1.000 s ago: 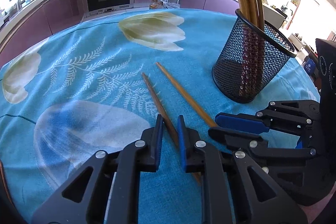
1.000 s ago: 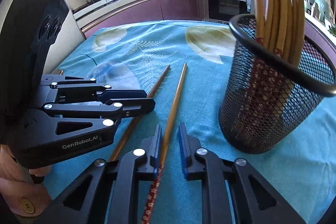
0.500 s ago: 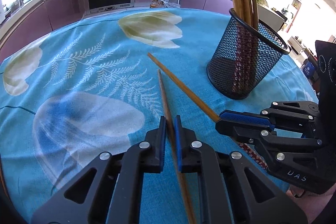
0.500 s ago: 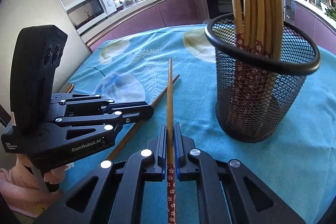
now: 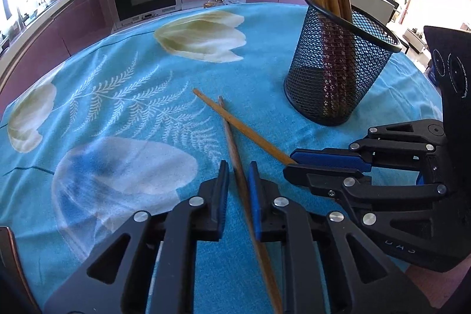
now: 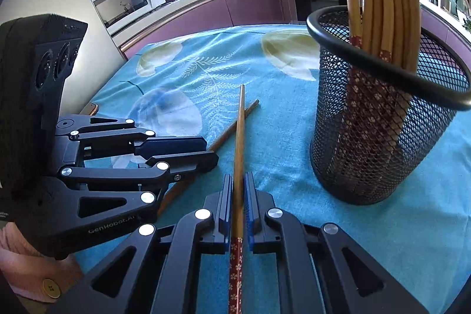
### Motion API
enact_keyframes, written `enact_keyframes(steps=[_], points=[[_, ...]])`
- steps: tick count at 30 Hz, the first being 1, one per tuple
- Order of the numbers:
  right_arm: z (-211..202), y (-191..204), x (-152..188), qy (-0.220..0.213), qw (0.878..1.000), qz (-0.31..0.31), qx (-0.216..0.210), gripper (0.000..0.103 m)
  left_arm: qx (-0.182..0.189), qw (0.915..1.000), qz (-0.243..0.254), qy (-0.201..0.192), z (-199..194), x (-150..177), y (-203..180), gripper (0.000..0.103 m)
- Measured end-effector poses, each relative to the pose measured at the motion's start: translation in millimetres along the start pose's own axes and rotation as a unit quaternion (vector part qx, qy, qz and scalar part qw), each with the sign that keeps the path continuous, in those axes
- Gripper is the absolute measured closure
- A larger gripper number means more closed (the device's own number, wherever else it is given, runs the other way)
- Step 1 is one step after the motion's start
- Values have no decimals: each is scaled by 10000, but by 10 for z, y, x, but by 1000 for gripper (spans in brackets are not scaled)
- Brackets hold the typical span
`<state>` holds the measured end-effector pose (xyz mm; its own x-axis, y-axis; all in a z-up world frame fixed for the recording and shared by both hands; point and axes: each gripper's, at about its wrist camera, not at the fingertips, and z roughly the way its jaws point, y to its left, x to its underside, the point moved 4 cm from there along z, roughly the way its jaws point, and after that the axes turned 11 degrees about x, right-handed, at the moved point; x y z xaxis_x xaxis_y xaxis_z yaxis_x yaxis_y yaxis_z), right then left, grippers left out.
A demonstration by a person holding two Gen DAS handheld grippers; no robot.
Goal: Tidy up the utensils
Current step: 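Lift the left tool's chopstick upright toward the cup while the right tool lifts its own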
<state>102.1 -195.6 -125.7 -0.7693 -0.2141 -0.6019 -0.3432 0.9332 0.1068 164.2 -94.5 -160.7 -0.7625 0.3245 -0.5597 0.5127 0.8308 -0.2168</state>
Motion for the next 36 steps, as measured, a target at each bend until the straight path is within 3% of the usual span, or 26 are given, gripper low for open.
enact_keyframes(steps=[11,28,36], points=[[-205,-50,-38,-281,9995,105,-135,97,112,9997,-140,-149,-87,5,-12,95],[-707,-173,-118,-872,9957,217,-237,96,648,9949,-48,-770,-707,-91,-193,96],[-637,-238,-47,-701,9968,271,-267,96,805,9923,-16,-945,-852,-117,-261,96]])
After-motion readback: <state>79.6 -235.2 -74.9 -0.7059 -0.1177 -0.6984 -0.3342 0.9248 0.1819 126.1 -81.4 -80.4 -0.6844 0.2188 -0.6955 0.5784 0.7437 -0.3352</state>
